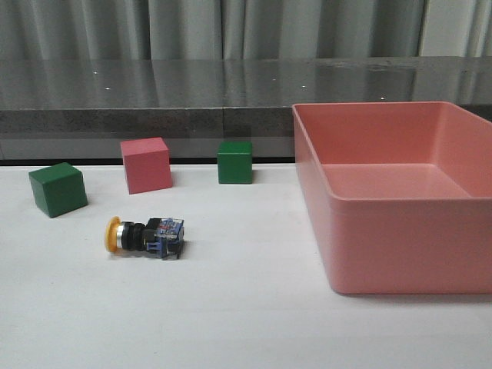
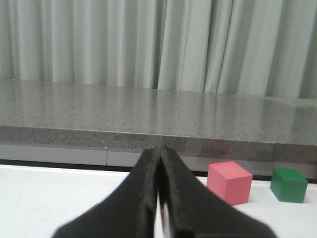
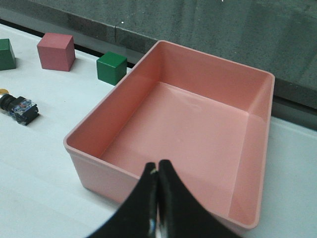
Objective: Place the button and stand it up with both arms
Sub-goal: 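Withdraw the right gripper upward away from the button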
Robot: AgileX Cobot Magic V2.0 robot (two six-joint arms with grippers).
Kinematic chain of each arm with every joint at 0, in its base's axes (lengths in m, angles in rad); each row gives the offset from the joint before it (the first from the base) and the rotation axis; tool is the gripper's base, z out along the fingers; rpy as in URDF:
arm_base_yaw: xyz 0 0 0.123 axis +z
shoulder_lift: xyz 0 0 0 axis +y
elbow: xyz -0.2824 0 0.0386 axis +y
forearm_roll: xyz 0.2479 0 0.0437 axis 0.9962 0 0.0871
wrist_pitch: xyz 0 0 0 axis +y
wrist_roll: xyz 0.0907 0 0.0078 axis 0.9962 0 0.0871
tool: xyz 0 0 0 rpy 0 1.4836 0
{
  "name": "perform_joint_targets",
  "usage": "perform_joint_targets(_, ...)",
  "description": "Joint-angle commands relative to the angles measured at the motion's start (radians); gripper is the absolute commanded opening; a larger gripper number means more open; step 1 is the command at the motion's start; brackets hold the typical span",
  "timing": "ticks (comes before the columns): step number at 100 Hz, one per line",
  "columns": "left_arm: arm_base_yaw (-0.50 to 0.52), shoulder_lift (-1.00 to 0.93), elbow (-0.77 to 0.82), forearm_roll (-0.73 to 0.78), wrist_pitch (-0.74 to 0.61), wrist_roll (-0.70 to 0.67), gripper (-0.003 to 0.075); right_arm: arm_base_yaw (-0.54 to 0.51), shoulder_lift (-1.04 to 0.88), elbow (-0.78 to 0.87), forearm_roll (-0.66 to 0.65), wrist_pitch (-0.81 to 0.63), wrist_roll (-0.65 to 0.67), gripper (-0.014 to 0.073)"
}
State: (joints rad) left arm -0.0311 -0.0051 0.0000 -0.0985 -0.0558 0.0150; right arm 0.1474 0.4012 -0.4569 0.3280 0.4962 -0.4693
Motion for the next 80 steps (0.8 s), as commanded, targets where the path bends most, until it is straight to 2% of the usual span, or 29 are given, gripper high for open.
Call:
perform_joint_targets(1, 0.001, -0.029, 0.021, -0.043, -0.090, -0.007, 0.0105, -0.006, 0.003, -0.026, 0.001, -0.056, -0.001, -0.0062)
perform_joint_targets(5, 0.001, -0.029, 0.013, -0.048, -0.088, -0.007, 0.0164, -0.006, 0.003, -0.026, 0.001, -0.055, -0.001, -0.0062)
perform_joint_targets(18, 0.001, -0.029, -0.030, -0.066, -0.088, -0.007, 0.0452, -0.006, 0.003, -0.026, 0.001, -0.051, -0.001, -0.0062)
perform_joint_targets(25, 0.001, -0.029, -0.051, -0.068, -0.114, -0.007, 0.0517, -0.006, 0.003, -0.026, 0.001, -0.042, -0.001, -0.0062)
perform_joint_targets(35, 0.001, -0.029, -0.055, -0.074, -0.214, -0.007, 0.0501, -0.006, 0.003, -0.026, 0.001, -0.038, -0.001, -0.0062)
perform_joint_targets(44, 0.001, -0.025, -0.066, -0.114, -0.236, -0.007, 0.0428, -0.006, 0.003, -0.026, 0.001, -0.038, -0.001, -0.0062)
perform_joint_targets(53, 0.001, 0.013, -0.129, -0.118, -0.093, -0.007, 0.0365, -0.006, 0.003, -0.026, 0.001, -0.037, -0.001, -0.0062)
perform_joint_targets(66, 0.001, 0.147, -0.279, -0.102, 0.076, 0.001, 0.0365, -0.006, 0.003, -0.026, 0.001, -0.029, -0.001, -0.0062)
perform_joint_targets(80, 0.001, 0.392, -0.495, -0.020, 0.244, 0.027, 0.0366, -0.006, 0.003, -0.026, 0.001, -0.016, -0.001, -0.0062)
